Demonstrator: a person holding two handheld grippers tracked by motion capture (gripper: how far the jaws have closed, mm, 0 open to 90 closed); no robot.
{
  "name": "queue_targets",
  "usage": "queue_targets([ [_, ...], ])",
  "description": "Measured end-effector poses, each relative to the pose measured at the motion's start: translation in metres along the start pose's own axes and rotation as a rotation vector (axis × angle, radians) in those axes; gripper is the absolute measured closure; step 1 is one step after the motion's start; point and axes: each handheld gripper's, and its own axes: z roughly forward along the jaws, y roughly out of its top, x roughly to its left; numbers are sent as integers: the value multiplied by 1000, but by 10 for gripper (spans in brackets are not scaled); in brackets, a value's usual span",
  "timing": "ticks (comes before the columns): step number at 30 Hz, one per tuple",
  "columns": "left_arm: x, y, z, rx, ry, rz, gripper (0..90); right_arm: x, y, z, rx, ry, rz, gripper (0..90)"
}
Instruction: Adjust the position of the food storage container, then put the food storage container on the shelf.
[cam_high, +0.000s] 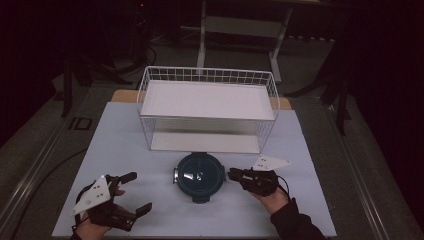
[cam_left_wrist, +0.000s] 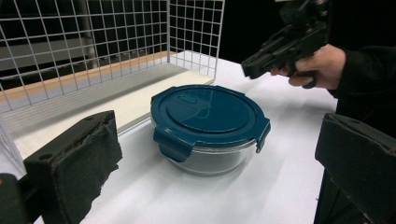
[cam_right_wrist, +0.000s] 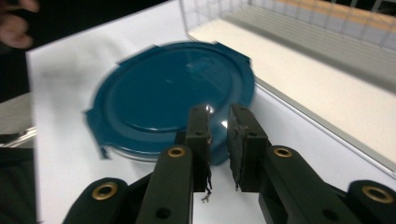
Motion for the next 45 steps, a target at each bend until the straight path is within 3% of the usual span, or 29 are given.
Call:
queue_targets([
  [3, -1, 0, 1, 1, -2, -2, 3, 7, 3, -4, -35, 4, -19, 487],
  [7, -1, 2, 3, 5, -5, -2, 3, 10, 5, -6, -84, 8, -3, 180],
  [8, -1, 2, 3, 5, -5, -2, 3, 10, 5, -6, -84, 8, -3, 180],
  [9, -2, 5, 5, 18, -10, 10, 3, 10, 6, -7, -83, 11, -10, 115],
  [10, -3, 6, 6, 19, -11, 13, 3, 12, 7, -9, -94, -17, -34, 134],
  [13, -5, 13, 10, 21, -22, 24, 3, 12, 9, -13, -125, 28, 3, 151],
  [15, -5, 18, 13, 22, -26, 12, 2, 13, 10, -16, -166, 38, 2, 184],
  [17, -4, 24, 16, 35, -11, 18, 3, 14, 13, -18, -142, 30, 13, 178],
  [21, -1, 37, 27, 90, 21, 24, 3, 20, 18, -19, -120, 3, -29, 170],
  [24, 3, 45, 36, 135, 22, 0, 2, 24, 21, -22, -152, -46, -79, 170],
  [28, 8, 55, 46, 154, 32, -15, 3, 24, 24, -26, -185, -47, -89, 153],
  [33, 15, 60, 58, 161, 26, -47, 3, 24, 26, -27, -188, -31, -75, 131],
  [35, 18, 59, 64, 166, 29, -58, 3, 25, 26, -29, -193, -55, -65, 111],
  [39, 25, 56, 77, 162, 15, -112, 2, 24, 26, -29, -191, -63, -40, 105],
  [43, 31, 53, 88, 181, 12, -149, 2, 23, 25, -25, -181, -96, -35, 99],
  [45, 35, 51, 94, 198, 0, -184, 3, 22, 24, -25, -183, -87, -28, 99],
])
